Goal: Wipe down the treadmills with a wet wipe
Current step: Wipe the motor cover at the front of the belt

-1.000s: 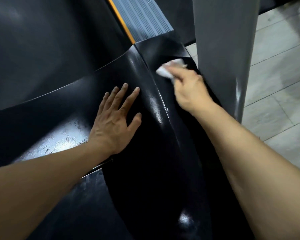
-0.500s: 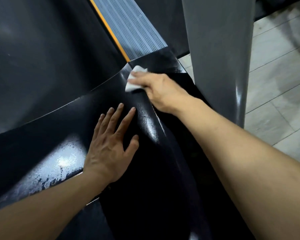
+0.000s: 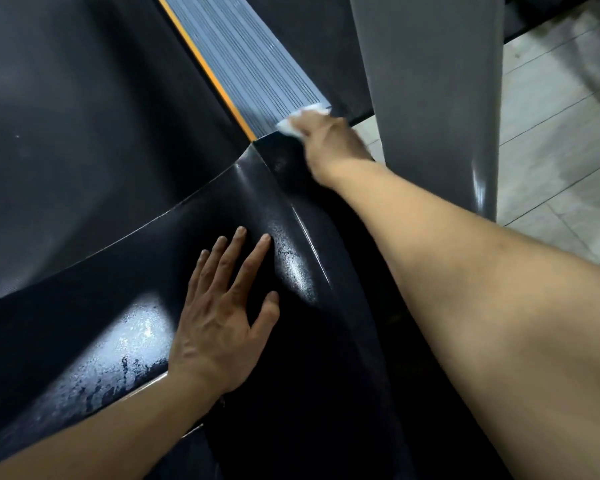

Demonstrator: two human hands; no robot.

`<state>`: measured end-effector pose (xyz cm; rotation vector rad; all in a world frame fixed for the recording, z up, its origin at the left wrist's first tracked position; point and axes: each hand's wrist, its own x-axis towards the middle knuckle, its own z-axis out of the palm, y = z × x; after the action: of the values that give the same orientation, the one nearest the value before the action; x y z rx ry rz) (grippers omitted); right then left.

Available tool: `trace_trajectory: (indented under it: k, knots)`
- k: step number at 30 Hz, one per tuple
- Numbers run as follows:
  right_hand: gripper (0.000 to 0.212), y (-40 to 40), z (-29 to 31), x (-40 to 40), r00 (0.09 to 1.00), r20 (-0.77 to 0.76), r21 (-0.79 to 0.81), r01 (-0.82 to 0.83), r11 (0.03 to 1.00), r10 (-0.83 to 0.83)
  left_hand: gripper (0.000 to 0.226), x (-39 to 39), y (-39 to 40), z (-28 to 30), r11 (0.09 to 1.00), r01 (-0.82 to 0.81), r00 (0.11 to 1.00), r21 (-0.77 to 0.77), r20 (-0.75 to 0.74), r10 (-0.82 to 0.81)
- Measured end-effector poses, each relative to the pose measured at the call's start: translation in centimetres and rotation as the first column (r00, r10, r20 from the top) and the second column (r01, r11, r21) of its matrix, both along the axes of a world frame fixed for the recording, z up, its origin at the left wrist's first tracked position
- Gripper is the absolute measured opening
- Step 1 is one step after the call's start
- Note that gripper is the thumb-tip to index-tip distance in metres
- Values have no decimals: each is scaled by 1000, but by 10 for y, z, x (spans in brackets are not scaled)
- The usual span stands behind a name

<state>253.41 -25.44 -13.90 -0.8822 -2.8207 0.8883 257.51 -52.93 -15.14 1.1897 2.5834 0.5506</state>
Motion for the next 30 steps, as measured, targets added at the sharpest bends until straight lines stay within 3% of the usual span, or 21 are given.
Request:
trace_trajectory:
  k: [2, 5, 7, 9, 10, 11, 13, 14, 18, 25, 28, 30]
  knots:
    - [34, 16, -7, 6, 995, 24, 92, 94, 991, -97, 69, 0, 0, 0, 1000, -2, 1000, 0, 4, 2]
    - [33, 1, -9, -6, 986, 32, 17, 162, 987, -163, 69, 0, -1, -2, 1000, -1, 1000, 2, -4, 1]
    - [31, -31, -7, -20, 999, 10, -33, -50, 998, 50, 68, -1, -1, -2, 1000, 1, 1000, 5, -13, -1]
    - [28, -65, -2, -25, 939, 42, -61, -338, 939, 340, 68, -2, -2, -3, 1000, 16, 1000, 5, -20, -16]
    - [30, -79, -3, -23, 915, 88, -22, -395, 919, 395, 67, -2, -3, -3, 1000, 23, 1000, 4, -21, -23]
    - [33, -86, -8, -22, 922, 92, 81, -385, 919, 377, 67, -2, -3, -3, 1000, 26, 999, 3, -21, -26]
    - [52, -87, -15, -16, 979, 2, 295, -193, 936, 202, 67, -2, -2, -2, 1000, 18, 1000, 0, -23, -18]
    - [55, -79, -14, -13, 993, -63, 323, -70, 944, 95, 67, -2, -2, -3, 1000, 10, 1000, 1, -27, -10]
    - [39, -36, -11, 11, 983, 3, 192, 180, 965, -184, 69, -1, -1, -4, 1000, 3, 1000, -2, -13, -3]
    - [55, -47, -9, 83, 933, 12, 53, 358, 932, -360, 71, 0, -1, 2, 996, -6, 1000, -88, -6, 5]
    - [49, -72, 8, 115, 931, -74, -56, 355, 933, -358, 73, -1, 0, 5, 991, 11, 1000, -131, -10, -12]
    - [37, -98, 23, 129, 962, -144, -122, 213, 969, -230, 76, 1, 1, 8, 985, 12, 999, -170, -34, -18]
